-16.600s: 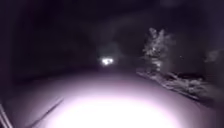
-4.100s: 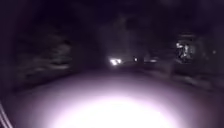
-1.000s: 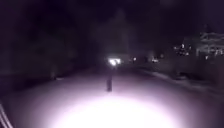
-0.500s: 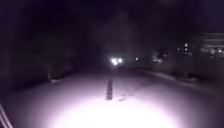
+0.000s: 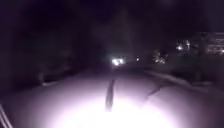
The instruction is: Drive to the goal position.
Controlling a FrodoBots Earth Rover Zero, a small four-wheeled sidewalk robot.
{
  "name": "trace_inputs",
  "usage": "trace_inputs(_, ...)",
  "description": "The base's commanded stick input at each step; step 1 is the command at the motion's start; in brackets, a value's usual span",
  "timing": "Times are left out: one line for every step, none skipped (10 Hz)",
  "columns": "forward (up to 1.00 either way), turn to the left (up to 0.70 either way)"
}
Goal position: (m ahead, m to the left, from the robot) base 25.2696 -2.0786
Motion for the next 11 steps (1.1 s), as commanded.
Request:
trace_inputs(1.0,0.0)
trace_inputs(1.0,0.0)
trace_inputs(1.0,0.0)
trace_inputs(1.0,0.0)
trace_inputs(1.0,0.0)
trace_inputs(1.0,0.0)
trace_inputs(1.0,0.0)
trace_inputs(1.0,0.0)
trace_inputs(1.0,0.0)
trace_inputs(1.0,0.0)
trace_inputs(1.0,0.0)
